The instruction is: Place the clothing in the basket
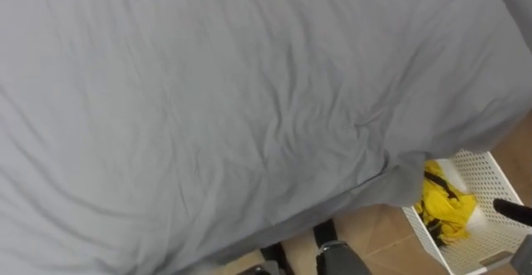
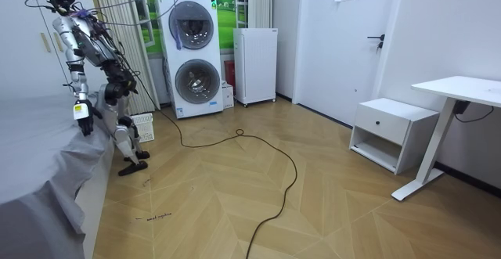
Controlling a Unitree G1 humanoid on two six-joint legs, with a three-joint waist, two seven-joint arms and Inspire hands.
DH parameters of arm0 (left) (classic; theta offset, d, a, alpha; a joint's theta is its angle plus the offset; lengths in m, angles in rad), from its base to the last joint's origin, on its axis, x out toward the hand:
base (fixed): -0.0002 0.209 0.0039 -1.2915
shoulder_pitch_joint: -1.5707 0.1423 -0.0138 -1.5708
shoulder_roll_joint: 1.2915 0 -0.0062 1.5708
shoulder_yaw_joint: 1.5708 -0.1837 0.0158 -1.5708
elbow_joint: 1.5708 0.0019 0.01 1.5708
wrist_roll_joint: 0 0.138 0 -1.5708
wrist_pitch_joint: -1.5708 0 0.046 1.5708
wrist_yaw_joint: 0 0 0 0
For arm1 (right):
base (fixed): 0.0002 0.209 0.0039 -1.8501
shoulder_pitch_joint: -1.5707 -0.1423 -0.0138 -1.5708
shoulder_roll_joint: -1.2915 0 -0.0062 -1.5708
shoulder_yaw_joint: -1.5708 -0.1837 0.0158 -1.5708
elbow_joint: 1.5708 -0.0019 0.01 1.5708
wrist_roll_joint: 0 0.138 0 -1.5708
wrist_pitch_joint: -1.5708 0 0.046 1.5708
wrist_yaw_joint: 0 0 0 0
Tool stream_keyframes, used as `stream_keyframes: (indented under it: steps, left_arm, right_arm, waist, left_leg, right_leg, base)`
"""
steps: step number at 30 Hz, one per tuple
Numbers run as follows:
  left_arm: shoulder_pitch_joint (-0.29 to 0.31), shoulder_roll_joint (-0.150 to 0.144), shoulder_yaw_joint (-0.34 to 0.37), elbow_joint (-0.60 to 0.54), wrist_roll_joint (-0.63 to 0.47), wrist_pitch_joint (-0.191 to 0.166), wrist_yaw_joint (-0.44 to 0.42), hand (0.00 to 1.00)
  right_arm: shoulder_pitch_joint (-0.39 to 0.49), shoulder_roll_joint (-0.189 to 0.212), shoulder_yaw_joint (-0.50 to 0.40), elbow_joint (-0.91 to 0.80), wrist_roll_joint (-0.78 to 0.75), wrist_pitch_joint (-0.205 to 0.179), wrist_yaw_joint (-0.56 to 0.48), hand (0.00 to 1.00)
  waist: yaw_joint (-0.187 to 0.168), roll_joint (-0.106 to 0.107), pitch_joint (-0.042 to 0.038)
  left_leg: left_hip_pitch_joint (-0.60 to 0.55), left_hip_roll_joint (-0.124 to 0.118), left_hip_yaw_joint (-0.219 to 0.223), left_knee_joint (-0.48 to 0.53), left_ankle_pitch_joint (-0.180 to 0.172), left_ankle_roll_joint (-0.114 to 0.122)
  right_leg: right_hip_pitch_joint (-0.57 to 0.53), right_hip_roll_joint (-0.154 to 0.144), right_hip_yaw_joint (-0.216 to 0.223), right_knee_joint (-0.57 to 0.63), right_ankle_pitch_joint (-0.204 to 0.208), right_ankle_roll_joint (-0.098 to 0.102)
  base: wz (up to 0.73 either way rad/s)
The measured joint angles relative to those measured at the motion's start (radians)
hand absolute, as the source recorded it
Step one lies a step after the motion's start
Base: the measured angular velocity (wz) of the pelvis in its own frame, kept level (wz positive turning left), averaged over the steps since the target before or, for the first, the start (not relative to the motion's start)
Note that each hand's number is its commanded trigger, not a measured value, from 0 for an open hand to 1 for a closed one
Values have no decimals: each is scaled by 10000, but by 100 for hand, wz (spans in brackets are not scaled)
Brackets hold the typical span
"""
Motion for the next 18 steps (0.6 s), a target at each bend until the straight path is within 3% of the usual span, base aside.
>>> stream_keyframes:
  steps: [13, 16, 18]
  left_arm:
    - [188, 51, 11, 13, -310, -157, -185, 0]
    - [379, 78, 56, -179, 82, -170, -272, 0]
    - [466, 79, 54, -343, 549, -187, -269, 0]
  right_arm:
    - [503, 62, 448, -17, -245, -221, 183, 0]
    - [962, 267, 899, -116, -196, -228, 349, 0]
    - [1268, 624, 1001, -96, -102, -265, 501, 0]
  waist:
    - [95, -71, 48]
    - [251, -94, 55]
    - [279, -134, 40]
  left_leg:
    - [735, 11, -93, -118, -1, -2]
    - [1379, 20, -377, -393, -4, -7]
    - [1761, 20, -603, -610, 17, -39]
  right_leg:
    - [833, 11, -140, -185, -15, -19]
    - [1595, 32, -394, -576, -17, -26]
    - [2167, 34, -701, -923, 11, 7]
  base:
    - [1]
    - [13]
    - [42]
